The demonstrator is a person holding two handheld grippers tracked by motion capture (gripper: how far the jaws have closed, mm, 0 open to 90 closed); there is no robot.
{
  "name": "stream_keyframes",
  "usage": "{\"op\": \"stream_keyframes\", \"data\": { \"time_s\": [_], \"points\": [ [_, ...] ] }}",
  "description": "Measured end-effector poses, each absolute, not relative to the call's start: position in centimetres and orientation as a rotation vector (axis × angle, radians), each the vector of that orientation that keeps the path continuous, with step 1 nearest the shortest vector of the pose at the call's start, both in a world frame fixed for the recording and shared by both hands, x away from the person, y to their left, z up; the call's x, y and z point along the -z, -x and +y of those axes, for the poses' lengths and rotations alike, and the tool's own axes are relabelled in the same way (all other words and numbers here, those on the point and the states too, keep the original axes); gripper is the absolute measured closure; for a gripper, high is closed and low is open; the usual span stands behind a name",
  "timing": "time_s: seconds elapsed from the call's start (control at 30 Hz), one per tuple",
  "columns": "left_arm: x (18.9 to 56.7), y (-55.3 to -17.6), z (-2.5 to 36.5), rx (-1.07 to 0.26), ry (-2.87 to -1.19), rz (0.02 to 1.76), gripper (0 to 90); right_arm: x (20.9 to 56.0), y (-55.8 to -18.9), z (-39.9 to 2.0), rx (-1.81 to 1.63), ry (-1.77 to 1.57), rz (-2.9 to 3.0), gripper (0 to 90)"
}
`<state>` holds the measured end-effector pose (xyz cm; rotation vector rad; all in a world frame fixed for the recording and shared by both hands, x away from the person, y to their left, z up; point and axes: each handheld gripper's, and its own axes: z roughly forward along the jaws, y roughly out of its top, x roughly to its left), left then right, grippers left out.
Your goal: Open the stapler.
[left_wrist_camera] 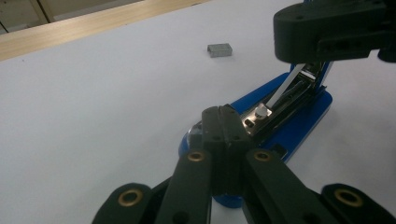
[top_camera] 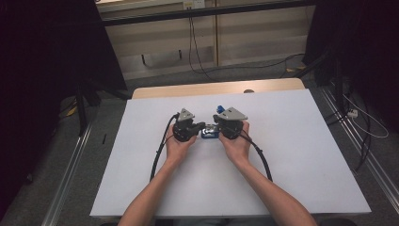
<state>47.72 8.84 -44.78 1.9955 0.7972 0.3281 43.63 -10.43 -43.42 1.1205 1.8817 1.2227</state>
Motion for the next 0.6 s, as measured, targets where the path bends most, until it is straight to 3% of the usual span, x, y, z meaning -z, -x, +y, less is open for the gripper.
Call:
{"op": "stream_keyframes", "data": {
  "time_s": [0.6],
  "points": [
    [44.8,-47.7,8.8,-0.328,-1.994,0.796,90.0,42.8,-43.3,-12.1,-1.214,-1.146,1.842,90.0]
  ]
}}
